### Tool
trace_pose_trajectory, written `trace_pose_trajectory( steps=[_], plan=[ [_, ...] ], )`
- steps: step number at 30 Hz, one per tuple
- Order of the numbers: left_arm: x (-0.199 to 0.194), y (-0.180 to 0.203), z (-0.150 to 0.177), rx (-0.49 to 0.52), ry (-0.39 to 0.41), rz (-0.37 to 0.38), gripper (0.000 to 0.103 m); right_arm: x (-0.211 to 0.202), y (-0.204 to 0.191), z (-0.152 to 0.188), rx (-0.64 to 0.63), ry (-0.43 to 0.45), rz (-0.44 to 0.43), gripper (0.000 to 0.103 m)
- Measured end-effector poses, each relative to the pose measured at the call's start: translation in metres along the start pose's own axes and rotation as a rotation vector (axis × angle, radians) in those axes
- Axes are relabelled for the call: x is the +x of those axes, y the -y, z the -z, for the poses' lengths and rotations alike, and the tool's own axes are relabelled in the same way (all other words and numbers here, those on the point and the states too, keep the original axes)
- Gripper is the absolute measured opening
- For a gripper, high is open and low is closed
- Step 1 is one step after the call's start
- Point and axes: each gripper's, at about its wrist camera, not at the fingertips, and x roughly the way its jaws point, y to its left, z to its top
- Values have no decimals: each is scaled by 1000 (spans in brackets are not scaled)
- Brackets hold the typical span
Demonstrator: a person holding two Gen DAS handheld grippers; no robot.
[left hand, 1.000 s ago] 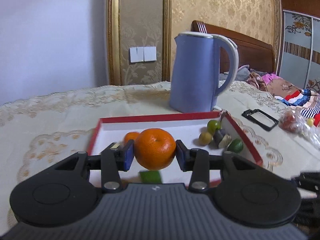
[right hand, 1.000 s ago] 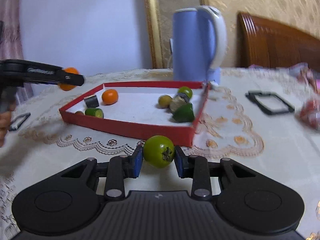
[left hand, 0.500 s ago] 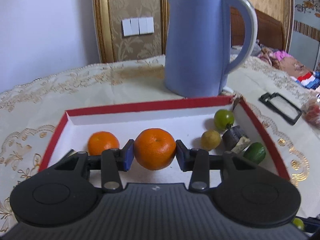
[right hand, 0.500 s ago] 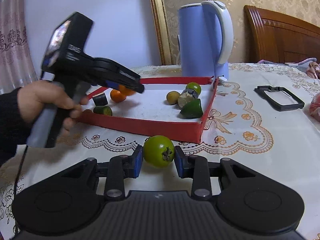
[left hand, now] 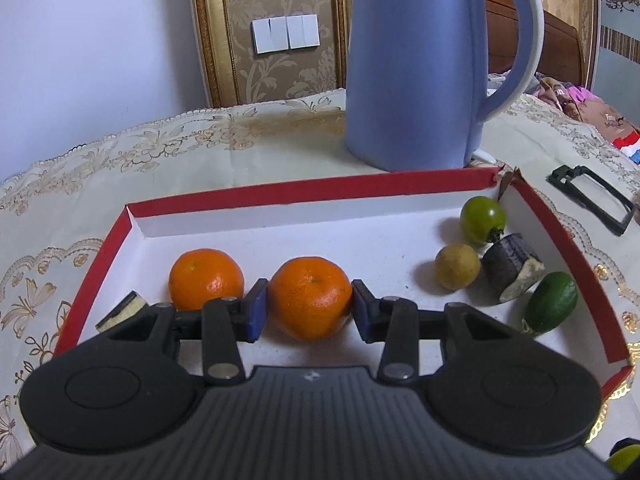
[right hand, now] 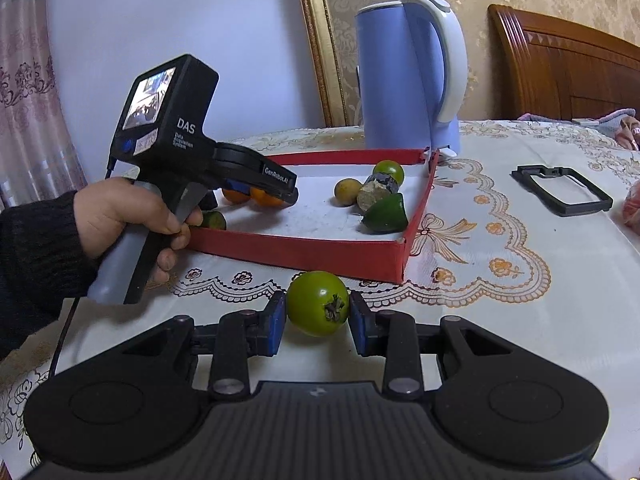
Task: Organize fruits
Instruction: 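Carry the mandarin into the box beside the other mandarin and open the left gripper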
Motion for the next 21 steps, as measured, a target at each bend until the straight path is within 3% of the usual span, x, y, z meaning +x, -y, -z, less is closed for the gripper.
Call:
trace_pose_trajectory(
  steps=[21],
  plan=[
    [2, 4, 5, 27, 47, -26, 43, 0, -1, 0, 0, -7, -6, 33]
  ],
)
